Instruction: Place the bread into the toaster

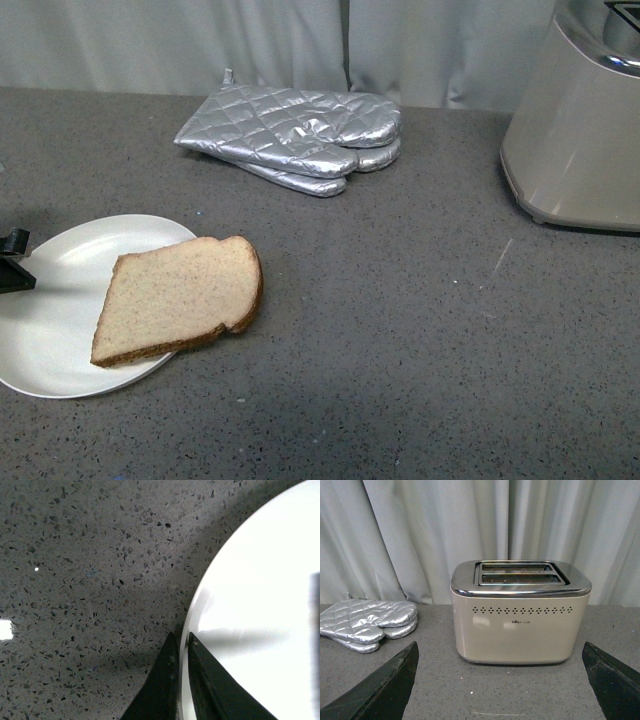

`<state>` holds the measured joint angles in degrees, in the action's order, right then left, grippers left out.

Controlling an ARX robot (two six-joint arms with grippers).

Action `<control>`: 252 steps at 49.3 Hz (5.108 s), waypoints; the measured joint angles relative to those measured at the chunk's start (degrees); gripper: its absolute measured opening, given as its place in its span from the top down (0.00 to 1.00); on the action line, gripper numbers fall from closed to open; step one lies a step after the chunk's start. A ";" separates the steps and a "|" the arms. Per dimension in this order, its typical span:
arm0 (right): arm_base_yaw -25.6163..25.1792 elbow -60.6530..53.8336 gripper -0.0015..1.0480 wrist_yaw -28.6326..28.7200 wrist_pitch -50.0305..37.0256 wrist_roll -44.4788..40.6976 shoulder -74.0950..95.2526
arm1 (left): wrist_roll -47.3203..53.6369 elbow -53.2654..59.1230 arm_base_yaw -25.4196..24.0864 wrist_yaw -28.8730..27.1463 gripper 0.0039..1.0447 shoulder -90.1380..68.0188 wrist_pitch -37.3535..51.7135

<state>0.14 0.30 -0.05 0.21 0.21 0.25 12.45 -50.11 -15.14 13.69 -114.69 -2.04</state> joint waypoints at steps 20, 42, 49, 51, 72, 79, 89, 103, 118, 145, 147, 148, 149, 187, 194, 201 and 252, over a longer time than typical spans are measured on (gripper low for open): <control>0.00 0.00 0.09 -0.02 0.00 0.00 0.00 | -14.40 4.00 9.75 2.67 0.97 5.40 2.95; 0.00 0.00 0.09 -0.02 0.00 0.00 0.00 | -36.92 5.03 36.92 2.16 0.97 5.53 10.56; 0.00 0.00 0.09 -0.02 0.00 0.00 0.00 | -44.85 -0.55 43.21 -0.76 0.97 0.98 11.85; 0.00 0.00 0.09 -0.02 0.00 0.00 0.00 | -47.01 -2.60 44.74 -1.44 0.97 -0.70 11.89; 0.00 0.00 0.09 -0.02 0.00 0.00 0.00 | -55.47 -13.25 50.66 -4.00 0.89 -7.65 12.90; 0.00 0.00 0.09 -0.02 0.00 0.00 0.00 | -55.10 -11.96 50.66 -4.17 0.66 -6.62 12.87; 0.00 0.00 0.09 -0.02 0.00 0.00 0.00 | -54.47 -3.26 46.10 -4.39 0.32 1.14 15.39; 0.00 0.02 0.09 0.20 -0.04 0.00 0.00 | -34.38 27.87 17.11 -13.25 0.28 19.52 49.83; -0.04 0.00 0.09 -0.04 -0.04 0.00 0.00 | -14.05 49.35 15.19 -13.70 0.85 89.18 21.53; -0.04 0.00 0.09 0.11 -0.04 0.00 0.00 | -12.92 49.31 15.19 -13.73 0.84 114.40 2.16; -0.17 0.11 0.09 0.37 0.31 0.24 0.24 | -12.92 49.31 15.19 -13.73 0.77 114.40 2.16; -0.70 1.03 0.09 2.67 2.69 1.95 1.29 | -12.90 49.31 15.19 -13.73 0.74 114.40 2.16; -1.49 3.39 0.09 6.47 7.98 5.20 4.33 | -12.90 49.31 15.19 -13.75 0.69 114.40 2.16; -6.60 5.57 0.09 -2.16 -50.03 49.20 95.91 | -12.74 49.31 15.19 -13.68 0.06 114.46 2.16; -6.54 7.28 0.09 -1.70 -53.29 49.94 100.54 | -12.74 49.31 15.19 -13.70 0.06 114.46 2.16; -6.32 10.99 0.09 -1.03 -54.01 49.92 105.15 | -12.74 49.31 15.19 -13.70 0.06 114.46 2.16; -2.64 24.70 0.21 -1.99 -52.39 47.60 115.78 | -12.74 49.31 15.19 -13.70 0.06 114.46 2.16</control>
<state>-2.50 24.99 -2.04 -52.18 47.81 116.03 -0.30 -0.80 0.05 -0.01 -0.23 0.12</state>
